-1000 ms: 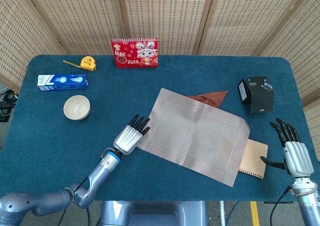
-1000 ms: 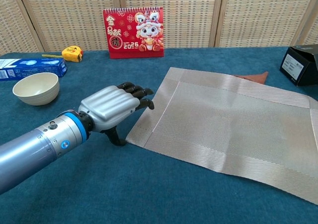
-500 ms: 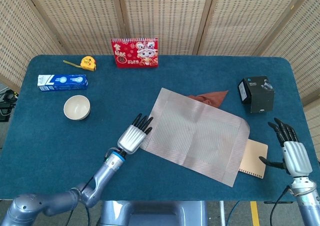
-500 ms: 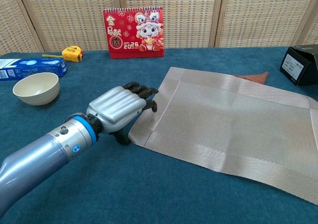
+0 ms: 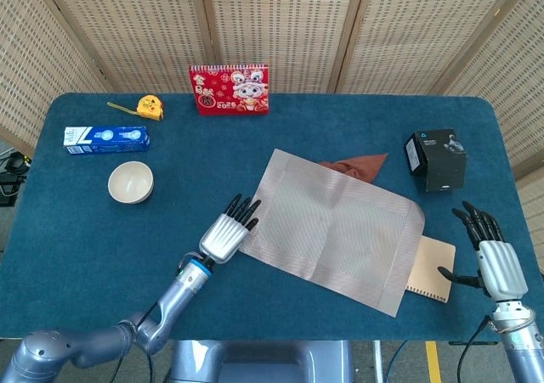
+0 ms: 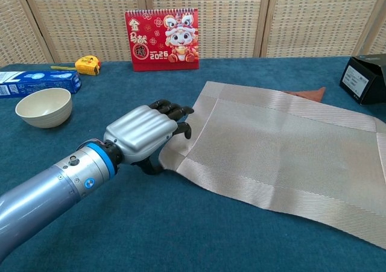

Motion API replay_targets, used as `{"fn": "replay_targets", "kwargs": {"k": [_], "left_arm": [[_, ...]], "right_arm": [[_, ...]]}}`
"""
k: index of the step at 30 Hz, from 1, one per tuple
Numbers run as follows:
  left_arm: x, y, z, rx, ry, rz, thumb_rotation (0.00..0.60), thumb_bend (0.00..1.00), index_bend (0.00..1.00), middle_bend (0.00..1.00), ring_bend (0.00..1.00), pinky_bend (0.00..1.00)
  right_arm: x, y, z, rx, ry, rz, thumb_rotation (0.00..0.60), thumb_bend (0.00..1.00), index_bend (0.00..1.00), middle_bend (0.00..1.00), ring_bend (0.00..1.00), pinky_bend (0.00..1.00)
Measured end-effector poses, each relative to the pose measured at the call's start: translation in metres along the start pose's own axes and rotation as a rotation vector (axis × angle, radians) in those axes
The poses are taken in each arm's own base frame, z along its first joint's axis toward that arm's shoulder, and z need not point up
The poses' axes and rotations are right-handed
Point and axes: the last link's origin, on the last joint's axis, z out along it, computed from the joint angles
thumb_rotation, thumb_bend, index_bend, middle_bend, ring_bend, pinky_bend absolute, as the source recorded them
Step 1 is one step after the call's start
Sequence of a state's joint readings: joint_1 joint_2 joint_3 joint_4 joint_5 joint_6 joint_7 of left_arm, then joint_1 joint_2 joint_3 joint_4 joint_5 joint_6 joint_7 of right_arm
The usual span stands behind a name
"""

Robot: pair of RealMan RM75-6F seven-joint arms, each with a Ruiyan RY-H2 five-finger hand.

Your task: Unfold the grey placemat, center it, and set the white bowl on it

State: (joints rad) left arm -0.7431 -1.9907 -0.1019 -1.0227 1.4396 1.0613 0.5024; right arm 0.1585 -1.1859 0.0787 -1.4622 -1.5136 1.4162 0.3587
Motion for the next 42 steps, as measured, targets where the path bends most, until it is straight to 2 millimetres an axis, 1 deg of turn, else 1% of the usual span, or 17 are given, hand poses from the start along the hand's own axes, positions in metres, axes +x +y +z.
{"fn": "replay_targets", "kwargs": {"k": [9, 11, 12, 15, 19, 21, 24, 27, 35, 42], "left_arm": [[0.007, 0.003, -0.003, -0.02, 0.014, -0.002, 0.6, 0.66, 0.27, 0.0, 0.0, 0.0], [0.006, 0.004, -0.003, -0.022, 0.009, 0.002, 0.6, 0.66, 0.29, 0.0, 0.0, 0.0], [0.005, 0.004, -0.003, -0.022, 0.004, 0.006, 0.6, 0.66, 0.31, 0.0, 0.0, 0.0], [0.002, 0.006, -0.001, -0.016, -0.009, 0.017, 0.6, 0.65, 0.42, 0.0, 0.0, 0.0], [0.0, 0.009, 0.002, -0.003, -0.017, 0.023, 0.6, 0.61, 0.59, 0.0, 0.0, 0.0], [0.001, 0.009, 0.003, 0.001, -0.009, 0.022, 0.6, 0.61, 0.65, 0.0, 0.0, 0.0], [0.003, 0.008, 0.002, 0.009, 0.007, 0.015, 0.6, 0.61, 0.68, 0.0, 0.0, 0.0], [0.004, 0.006, 0.001, 0.014, 0.017, 0.018, 0.6, 0.61, 0.7, 0.0, 0.0, 0.0], [0.009, -0.004, -0.006, 0.024, 0.038, 0.023, 0.6, 0.61, 0.7, 0.0, 0.0, 0.0], [0.015, -0.018, -0.017, 0.04, 0.04, 0.042, 0.6, 0.61, 0.71, 0.0, 0.0, 0.0]], "right_arm": [[0.001, 0.0, -0.001, 0.001, 0.002, 0.005, 0.6, 0.13, 0.14, 0.0, 0.0, 0.0], [0.001, 0.0, 0.0, 0.0, 0.0, 0.005, 0.6, 0.13, 0.14, 0.0, 0.0, 0.0], [0.001, 0.0, 0.0, 0.0, -0.001, 0.005, 0.6, 0.13, 0.14, 0.0, 0.0, 0.0], [0.001, 0.0, -0.001, 0.0, 0.0, 0.007, 0.6, 0.13, 0.14, 0.0, 0.0, 0.0], [0.003, 0.0, 0.0, -0.002, 0.004, 0.011, 0.6, 0.13, 0.14, 0.0, 0.0, 0.0], [0.003, 0.0, 0.0, -0.003, 0.005, 0.013, 0.6, 0.13, 0.14, 0.0, 0.0, 0.0], [0.003, 0.0, 0.0, -0.002, 0.002, 0.015, 0.6, 0.13, 0.14, 0.0, 0.0, 0.0], [0.002, -0.001, 0.0, 0.002, -0.002, 0.013, 0.6, 0.13, 0.14, 0.0, 0.0, 0.0], [0.001, -0.003, -0.001, 0.009, -0.005, 0.009, 0.6, 0.13, 0.14, 0.0, 0.0, 0.0], [-0.001, -0.005, -0.003, 0.013, -0.011, 0.001, 0.6, 0.13, 0.14, 0.0, 0.0, 0.0]]}}
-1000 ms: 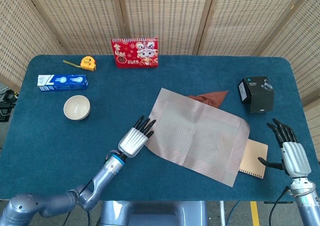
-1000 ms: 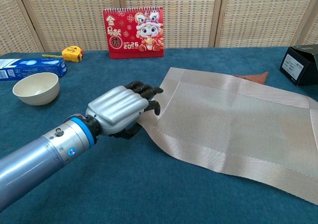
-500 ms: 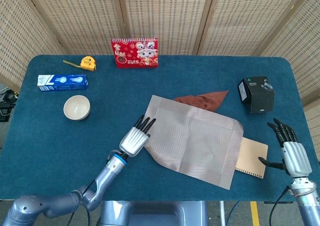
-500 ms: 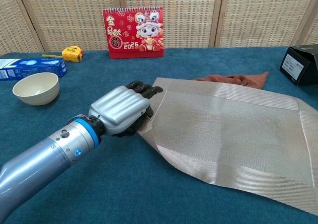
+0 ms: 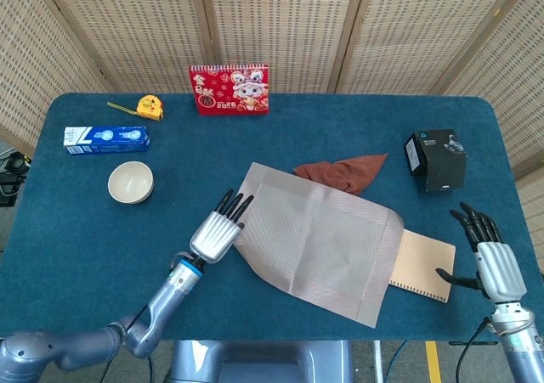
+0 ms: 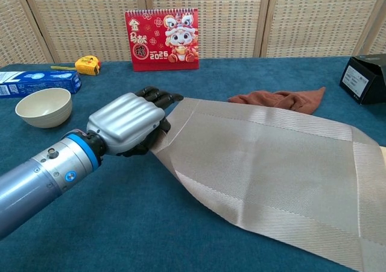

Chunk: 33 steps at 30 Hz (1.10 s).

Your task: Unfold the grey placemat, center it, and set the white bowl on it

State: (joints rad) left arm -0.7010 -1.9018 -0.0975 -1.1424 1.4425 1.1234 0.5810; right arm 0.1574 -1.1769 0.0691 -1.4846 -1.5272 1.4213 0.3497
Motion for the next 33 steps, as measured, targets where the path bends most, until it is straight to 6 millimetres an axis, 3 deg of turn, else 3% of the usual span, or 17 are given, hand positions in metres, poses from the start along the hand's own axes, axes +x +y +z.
{"fn": "replay_targets", "kwargs": {"k": [8, 18, 25, 33], "left_arm": [[0.005, -0.019, -0.025, 0.022, -0.031, 0.026, 0.6, 0.61, 0.72, 0.0, 0.0, 0.0], [0.005, -0.034, -0.075, 0.028, -0.088, 0.043, 0.6, 0.61, 0.73, 0.0, 0.0, 0.0], [0.01, -0.029, -0.103, 0.013, -0.143, 0.012, 0.6, 0.61, 0.73, 0.0, 0.0, 0.0], [0.021, -0.01, -0.134, -0.048, -0.204, -0.033, 0.6, 0.61, 0.72, 0.0, 0.0, 0.0]], "right_arm": [[-0.002, -0.002, -0.001, 0.003, -0.007, -0.012, 0.6, 0.13, 0.14, 0.0, 0.0, 0.0], [-0.002, -0.005, -0.002, 0.011, 0.0, -0.023, 0.6, 0.13, 0.14, 0.0, 0.0, 0.0], [-0.002, -0.006, -0.003, 0.015, 0.003, -0.03, 0.6, 0.13, 0.14, 0.0, 0.0, 0.0], [-0.002, -0.008, -0.005, 0.019, 0.009, -0.033, 0.6, 0.13, 0.14, 0.0, 0.0, 0.0]]}}
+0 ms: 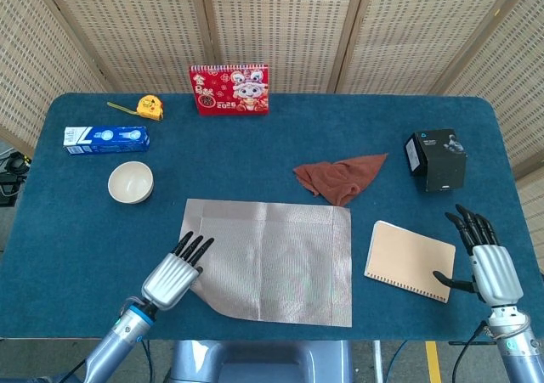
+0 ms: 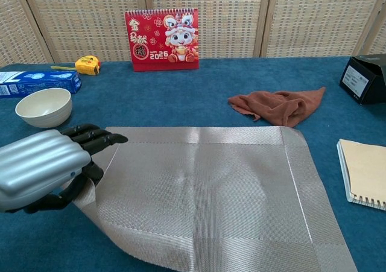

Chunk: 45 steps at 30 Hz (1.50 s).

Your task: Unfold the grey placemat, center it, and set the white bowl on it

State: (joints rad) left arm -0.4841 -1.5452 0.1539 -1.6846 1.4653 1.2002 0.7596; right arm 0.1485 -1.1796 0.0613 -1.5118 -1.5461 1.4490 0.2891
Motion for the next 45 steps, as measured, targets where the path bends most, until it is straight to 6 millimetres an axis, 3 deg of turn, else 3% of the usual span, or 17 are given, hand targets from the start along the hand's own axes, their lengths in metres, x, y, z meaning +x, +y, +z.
{"fn": "replay_targets", "kwargs": {"k": [3, 5, 8, 11, 24, 31, 37, 45], "left_arm": [[0.0, 0.006, -0.009, -0.028, -0.006, 0.001, 0.6, 0.57, 0.6, 0.0, 0.0, 0.0], [-0.001, 0.007, -0.014, -0.042, -0.01, 0.002, 0.6, 0.45, 0.35, 0.0, 0.0, 0.0], [-0.002, 0.006, -0.02, -0.045, -0.016, 0.005, 0.6, 0.3, 0.09, 0.0, 0.0, 0.0], [-0.002, 0.003, -0.023, -0.039, -0.02, -0.007, 0.6, 0.23, 0.0, 0.0, 0.0, 0.0], [0.005, -0.016, -0.036, 0.002, 0.009, -0.063, 0.6, 0.21, 0.0, 0.0, 0.0, 0.0], [0.018, -0.035, -0.044, 0.051, 0.053, -0.136, 0.6, 0.22, 0.06, 0.0, 0.0, 0.0], [0.024, -0.071, -0.053, 0.152, 0.107, -0.164, 0.6, 0.22, 0.11, 0.0, 0.0, 0.0], [0.006, -0.124, -0.048, 0.317, 0.09, -0.116, 0.6, 0.23, 0.18, 0.0, 0.0, 0.0]], "right_arm": [[0.001, 0.0, 0.0, 0.001, 0.001, 0.0, 0.6, 0.13, 0.14, 0.0, 0.0, 0.0], [0.001, 0.0, 0.0, 0.002, 0.002, 0.0, 0.6, 0.13, 0.14, 0.0, 0.0, 0.0], [0.001, -0.001, -0.001, 0.004, 0.002, 0.0, 0.6, 0.13, 0.14, 0.0, 0.0, 0.0], [0.001, -0.001, -0.001, 0.006, 0.003, 0.0, 0.6, 0.13, 0.14, 0.0, 0.0, 0.0], [0.0, -0.003, -0.002, 0.013, 0.002, -0.002, 0.6, 0.13, 0.14, 0.0, 0.0, 0.0], [0.001, -0.004, -0.003, 0.016, 0.001, -0.001, 0.6, 0.13, 0.14, 0.0, 0.0, 0.0], [-0.001, -0.006, -0.004, 0.021, -0.006, -0.005, 0.6, 0.13, 0.14, 0.0, 0.0, 0.0], [-0.004, -0.007, -0.005, 0.025, -0.014, -0.012, 0.6, 0.13, 0.14, 0.0, 0.0, 0.0]]}}
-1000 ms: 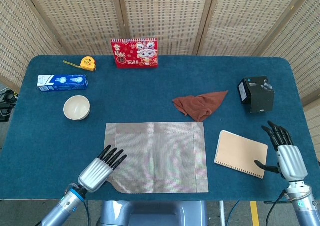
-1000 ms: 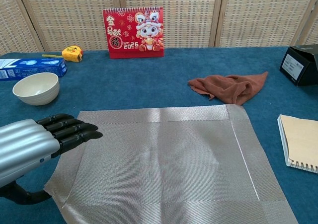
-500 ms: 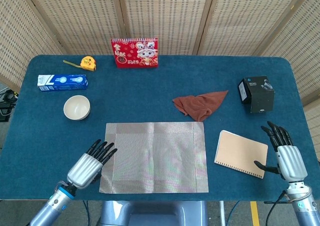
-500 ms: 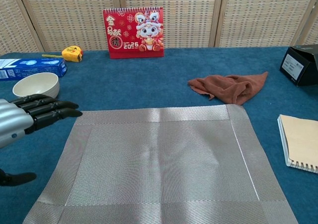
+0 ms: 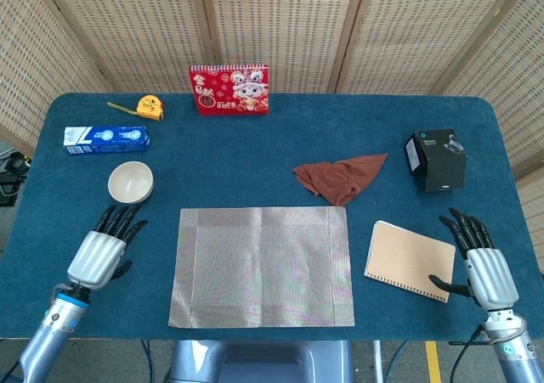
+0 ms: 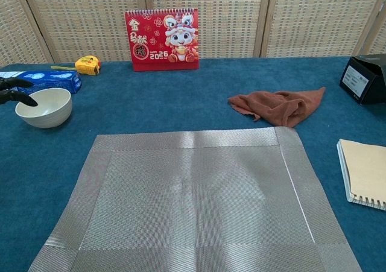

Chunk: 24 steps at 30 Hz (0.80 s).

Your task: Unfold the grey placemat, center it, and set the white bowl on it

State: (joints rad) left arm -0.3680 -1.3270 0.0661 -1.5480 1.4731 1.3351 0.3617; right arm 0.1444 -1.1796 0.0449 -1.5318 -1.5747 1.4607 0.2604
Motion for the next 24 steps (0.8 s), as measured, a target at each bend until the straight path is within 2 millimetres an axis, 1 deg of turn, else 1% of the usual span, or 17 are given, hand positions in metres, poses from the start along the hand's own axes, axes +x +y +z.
{"fn": "replay_targets", "kwargs": {"k": [3, 6, 12, 18, 22, 24], "left_arm": [[-0.006, -0.02, 0.01, 0.07, -0.004, 0.007, 0.6, 0.23, 0.2, 0.0, 0.0, 0.0], [-0.01, -0.035, 0.021, 0.126, -0.007, 0.011, 0.6, 0.23, 0.21, 0.0, 0.0, 0.0], [-0.014, -0.055, 0.04, 0.195, 0.001, 0.021, 0.6, 0.23, 0.25, 0.0, 0.0, 0.0], [-0.019, -0.064, 0.059, 0.234, 0.001, 0.025, 0.6, 0.23, 0.28, 0.0, 0.0, 0.0], [-0.023, -0.065, 0.07, 0.246, -0.012, 0.033, 0.6, 0.24, 0.33, 0.0, 0.0, 0.0], [-0.026, -0.065, 0.076, 0.253, -0.023, 0.041, 0.6, 0.24, 0.33, 0.0, 0.0, 0.0]], "right_arm": [[-0.001, 0.0, 0.0, -0.001, -0.003, -0.002, 0.6, 0.13, 0.14, 0.0, 0.0, 0.0], [-0.003, 0.0, 0.0, -0.002, -0.007, -0.005, 0.6, 0.13, 0.14, 0.0, 0.0, 0.0], [-0.005, 0.001, 0.001, -0.008, -0.013, -0.014, 0.6, 0.13, 0.14, 0.0, 0.0, 0.0], [-0.006, 0.002, 0.001, -0.01, -0.015, -0.022, 0.6, 0.13, 0.14, 0.0, 0.0, 0.0], [-0.007, 0.002, 0.001, -0.012, -0.016, -0.026, 0.6, 0.13, 0.14, 0.0, 0.0, 0.0], [-0.007, 0.002, 0.002, -0.013, -0.015, -0.026, 0.6, 0.13, 0.14, 0.0, 0.0, 0.0]]}}
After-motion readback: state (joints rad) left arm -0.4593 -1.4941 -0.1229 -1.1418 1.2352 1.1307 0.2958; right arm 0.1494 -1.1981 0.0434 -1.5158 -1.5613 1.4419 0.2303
